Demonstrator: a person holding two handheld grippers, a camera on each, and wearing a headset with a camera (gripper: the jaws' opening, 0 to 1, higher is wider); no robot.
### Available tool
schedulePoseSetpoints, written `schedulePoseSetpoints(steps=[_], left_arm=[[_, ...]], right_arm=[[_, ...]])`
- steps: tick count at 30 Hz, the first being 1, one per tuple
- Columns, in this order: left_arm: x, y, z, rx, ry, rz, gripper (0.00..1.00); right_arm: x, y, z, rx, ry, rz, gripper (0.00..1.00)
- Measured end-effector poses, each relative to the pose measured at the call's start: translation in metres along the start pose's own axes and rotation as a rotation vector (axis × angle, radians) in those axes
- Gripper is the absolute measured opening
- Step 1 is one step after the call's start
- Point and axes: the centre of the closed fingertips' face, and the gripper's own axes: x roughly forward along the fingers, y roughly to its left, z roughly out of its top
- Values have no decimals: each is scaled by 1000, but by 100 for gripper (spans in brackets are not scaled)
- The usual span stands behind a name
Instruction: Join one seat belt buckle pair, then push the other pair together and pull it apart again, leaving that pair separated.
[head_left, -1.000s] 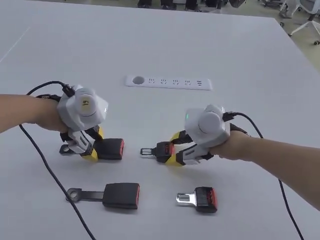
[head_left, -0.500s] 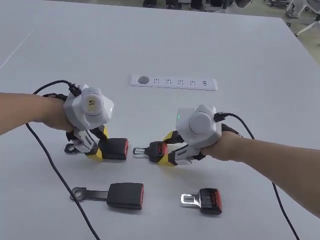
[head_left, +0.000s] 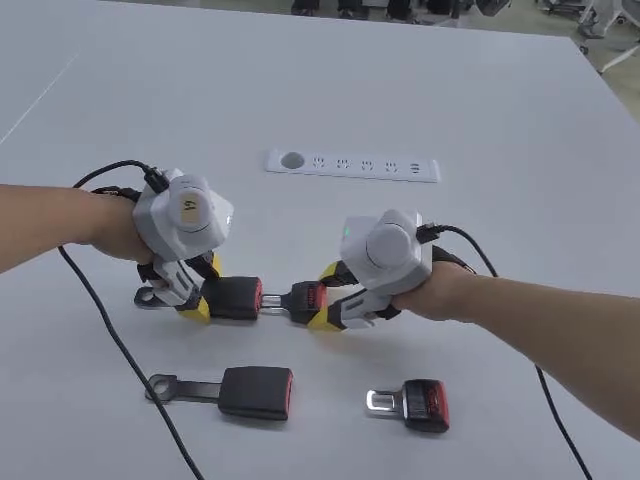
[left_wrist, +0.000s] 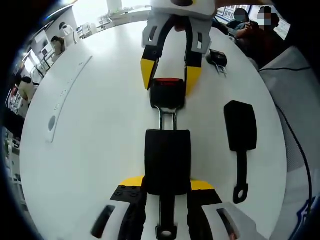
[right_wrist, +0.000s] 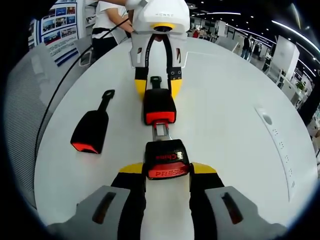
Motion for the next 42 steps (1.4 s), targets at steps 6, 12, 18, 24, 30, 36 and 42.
schedulePoseSetpoints(steps=[6,12,18,24,30,36,42], left_arm=[[0,0,0,2,-1,0,31],[0,0,0,0,-5,2,31],[1,0,-1,5,-13,3,31],[1,0,-1,13,-8,1,31],[1,-1,-1,19,-21,1,32],[1,-1,-1,41,-25,-2,32],[1,-1,0,48,-22,-6,32]], right_arm=[[4,0,4,-5,-2,0,31],[7,0,7,-20,-1,3,31],[9,-1,8,-27,-4,8,31],[11,0,9,-16,-13,12,31],[11,1,9,-8,-16,13,31],[12,1,9,-5,-16,13,30],[12,2,9,10,-24,5,30]])
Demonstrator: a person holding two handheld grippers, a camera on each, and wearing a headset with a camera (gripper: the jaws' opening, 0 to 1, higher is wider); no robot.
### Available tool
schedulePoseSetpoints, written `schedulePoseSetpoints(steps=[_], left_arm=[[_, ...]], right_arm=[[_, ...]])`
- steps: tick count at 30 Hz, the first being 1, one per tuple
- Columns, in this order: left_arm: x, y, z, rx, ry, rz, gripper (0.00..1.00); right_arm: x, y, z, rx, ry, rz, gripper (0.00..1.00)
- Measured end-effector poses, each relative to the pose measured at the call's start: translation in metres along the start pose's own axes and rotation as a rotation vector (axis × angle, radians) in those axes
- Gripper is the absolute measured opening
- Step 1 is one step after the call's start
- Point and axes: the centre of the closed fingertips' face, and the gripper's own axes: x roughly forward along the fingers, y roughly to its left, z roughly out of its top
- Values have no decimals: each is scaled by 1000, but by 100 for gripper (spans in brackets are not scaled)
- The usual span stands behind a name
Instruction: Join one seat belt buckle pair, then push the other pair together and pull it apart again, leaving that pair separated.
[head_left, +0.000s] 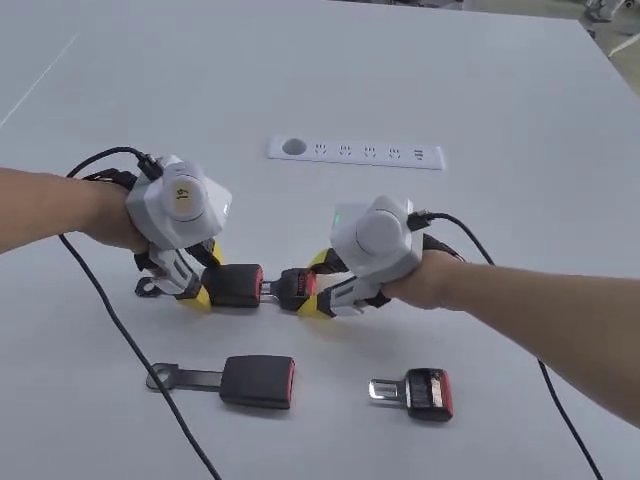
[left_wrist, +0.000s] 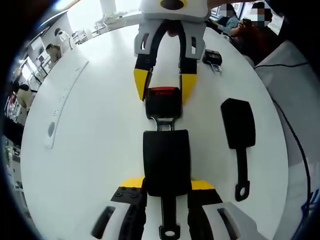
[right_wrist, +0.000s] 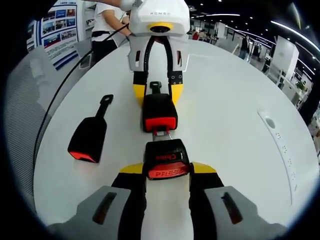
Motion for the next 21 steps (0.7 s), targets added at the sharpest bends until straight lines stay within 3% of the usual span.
schedulePoseSetpoints(steps=[21], left_arm=[[0,0,1,-37,-47,3,30]], right_arm=[[1,2,3,7,-17,1,29]])
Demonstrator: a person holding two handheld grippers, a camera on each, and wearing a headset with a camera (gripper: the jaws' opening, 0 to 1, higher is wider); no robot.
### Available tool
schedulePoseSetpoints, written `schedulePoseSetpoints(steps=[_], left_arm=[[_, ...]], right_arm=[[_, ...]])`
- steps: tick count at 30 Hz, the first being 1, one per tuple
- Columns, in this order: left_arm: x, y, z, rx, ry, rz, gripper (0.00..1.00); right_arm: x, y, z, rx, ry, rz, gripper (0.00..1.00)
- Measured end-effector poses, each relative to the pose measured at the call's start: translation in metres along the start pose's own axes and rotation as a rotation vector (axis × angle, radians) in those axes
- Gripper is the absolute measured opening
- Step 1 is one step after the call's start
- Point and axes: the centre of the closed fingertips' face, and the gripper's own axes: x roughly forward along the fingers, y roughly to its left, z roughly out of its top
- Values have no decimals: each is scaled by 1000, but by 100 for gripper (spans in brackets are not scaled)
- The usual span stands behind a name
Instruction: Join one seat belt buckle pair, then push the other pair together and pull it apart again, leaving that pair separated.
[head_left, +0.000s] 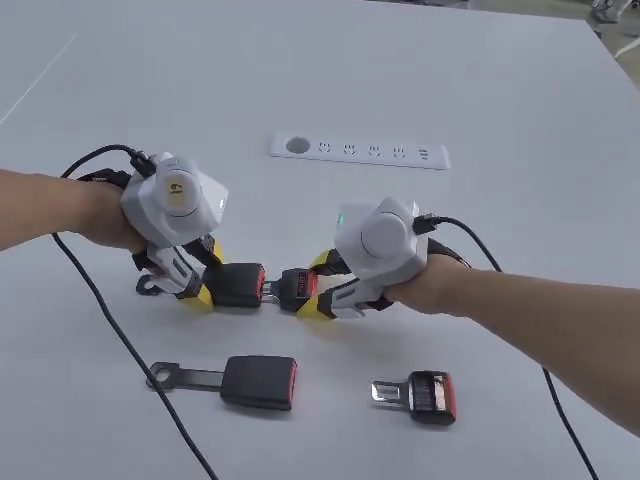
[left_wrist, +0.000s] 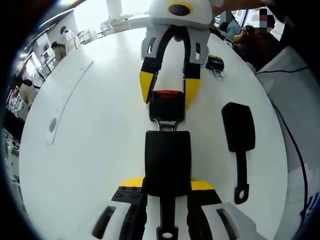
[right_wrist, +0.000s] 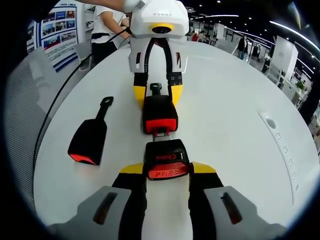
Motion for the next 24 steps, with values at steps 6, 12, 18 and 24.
schedulePoseSetpoints(steps=[6,12,18,24], left_arm=[[0,0,0,-2,-4,0,30],[0,1,0,-2,-3,0,30],[0,1,0,-2,-4,-1,30],[0,1,1,-3,-6,0,30]], right_arm=[[1,0,1,4,0,-1,29],[2,0,3,4,-2,1,29],[2,0,3,12,3,-1,29],[8,2,9,17,-5,-5,29]])
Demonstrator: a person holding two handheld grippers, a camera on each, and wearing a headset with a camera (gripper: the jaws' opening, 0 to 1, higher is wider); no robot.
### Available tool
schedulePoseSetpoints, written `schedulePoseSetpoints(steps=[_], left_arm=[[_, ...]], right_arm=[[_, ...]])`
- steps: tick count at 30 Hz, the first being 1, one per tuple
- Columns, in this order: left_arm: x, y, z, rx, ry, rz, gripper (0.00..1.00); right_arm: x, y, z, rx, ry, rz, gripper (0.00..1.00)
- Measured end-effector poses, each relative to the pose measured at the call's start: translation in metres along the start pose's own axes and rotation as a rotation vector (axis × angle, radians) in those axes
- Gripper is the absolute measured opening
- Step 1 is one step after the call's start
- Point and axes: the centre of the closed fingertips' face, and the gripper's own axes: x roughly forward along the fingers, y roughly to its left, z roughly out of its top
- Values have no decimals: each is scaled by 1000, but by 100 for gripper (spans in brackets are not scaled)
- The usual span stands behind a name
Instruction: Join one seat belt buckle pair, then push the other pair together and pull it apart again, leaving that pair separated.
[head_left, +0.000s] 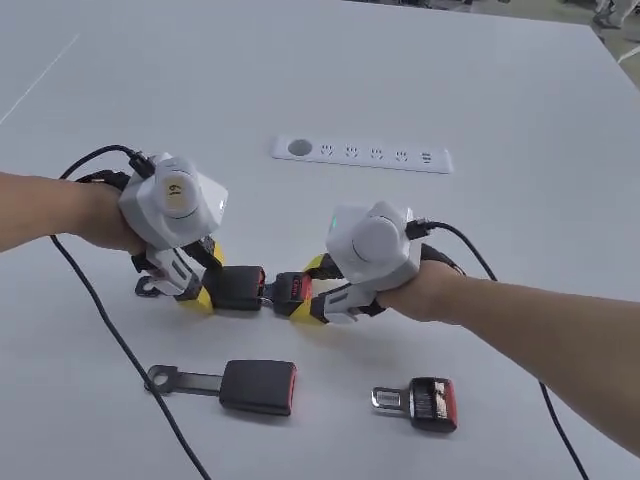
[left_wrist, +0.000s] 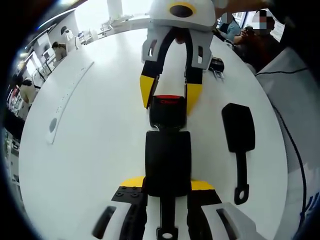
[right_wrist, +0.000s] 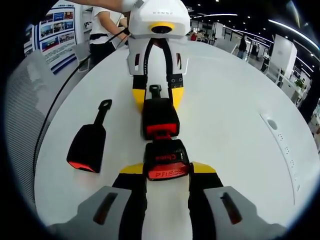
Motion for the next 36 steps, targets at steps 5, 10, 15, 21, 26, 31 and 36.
schedulePoseSetpoints(steps=[5,10,15,21,26,31,36], left_arm=[[0,0,1,6,7,-2,30],[0,1,0,-10,-29,2,30],[0,2,1,5,-17,-2,30],[0,2,1,15,-2,0,31],[0,2,3,10,12,-13,31],[1,1,4,23,59,-8,31],[-1,0,1,24,31,-1,31]], right_arm=[[1,-1,1,0,7,3,29],[-1,0,5,-2,7,-4,29],[-1,0,4,-4,7,-1,29],[-3,-1,0,-31,14,12,29],[-4,-2,-1,-21,8,28,28],[-2,-2,-2,-33,41,6,29],[-4,-2,-3,-64,27,14,29]])
